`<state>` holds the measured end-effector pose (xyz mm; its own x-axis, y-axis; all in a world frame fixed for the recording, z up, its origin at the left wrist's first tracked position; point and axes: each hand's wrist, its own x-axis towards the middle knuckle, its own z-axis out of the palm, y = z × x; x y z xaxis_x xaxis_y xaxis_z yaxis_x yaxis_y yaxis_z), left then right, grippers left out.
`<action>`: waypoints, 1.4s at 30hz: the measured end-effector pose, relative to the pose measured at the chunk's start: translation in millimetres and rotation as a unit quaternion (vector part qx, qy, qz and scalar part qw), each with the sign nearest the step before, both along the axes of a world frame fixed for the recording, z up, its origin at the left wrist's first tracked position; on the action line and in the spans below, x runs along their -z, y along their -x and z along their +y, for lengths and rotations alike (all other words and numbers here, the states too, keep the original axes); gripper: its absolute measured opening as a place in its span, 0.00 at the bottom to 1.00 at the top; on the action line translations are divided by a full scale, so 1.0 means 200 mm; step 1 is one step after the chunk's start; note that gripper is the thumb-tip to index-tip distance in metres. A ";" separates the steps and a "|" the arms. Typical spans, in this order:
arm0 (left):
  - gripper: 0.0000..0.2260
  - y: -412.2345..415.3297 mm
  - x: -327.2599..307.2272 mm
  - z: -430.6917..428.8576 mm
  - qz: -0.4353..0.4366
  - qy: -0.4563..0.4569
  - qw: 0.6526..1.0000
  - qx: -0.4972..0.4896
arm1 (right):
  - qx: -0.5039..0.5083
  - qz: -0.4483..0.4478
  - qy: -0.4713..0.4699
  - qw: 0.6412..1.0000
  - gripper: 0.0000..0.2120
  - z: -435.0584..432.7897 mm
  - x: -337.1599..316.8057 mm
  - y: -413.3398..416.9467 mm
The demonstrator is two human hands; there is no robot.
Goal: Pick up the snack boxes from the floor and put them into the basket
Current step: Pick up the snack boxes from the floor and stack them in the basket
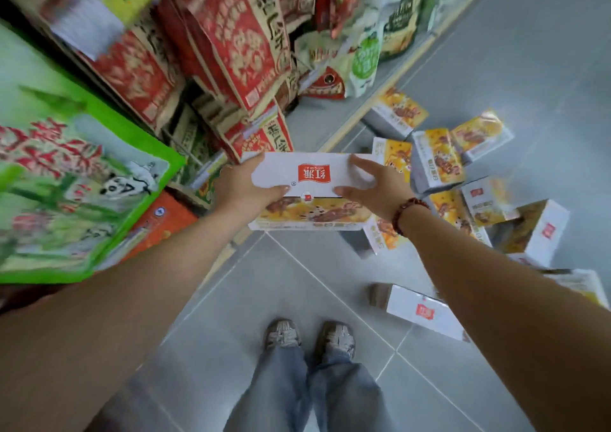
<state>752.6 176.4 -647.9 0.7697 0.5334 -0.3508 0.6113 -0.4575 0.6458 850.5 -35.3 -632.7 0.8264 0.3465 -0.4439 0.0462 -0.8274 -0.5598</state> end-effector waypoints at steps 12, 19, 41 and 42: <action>0.31 0.35 -1.21 -0.06 -0.102 -0.077 0.990 -0.060 | -0.128 -0.075 -0.020 0.989 0.39 0.01 -1.16 0.21; 0.30 0.92 -1.53 -0.25 -0.119 -0.099 0.972 -0.178 | -0.250 -0.104 -0.053 0.961 0.40 -0.01 -1.55 0.57; 0.28 3.74 -1.78 -0.32 -0.100 -0.146 0.819 -0.546 | -0.553 -0.047 -0.147 0.819 0.41 0.78 -1.74 3.08; 0.27 3.88 -1.78 -0.31 -0.095 -0.148 0.813 -0.556 | -0.558 -0.042 -0.149 0.815 0.41 0.80 -1.71 3.22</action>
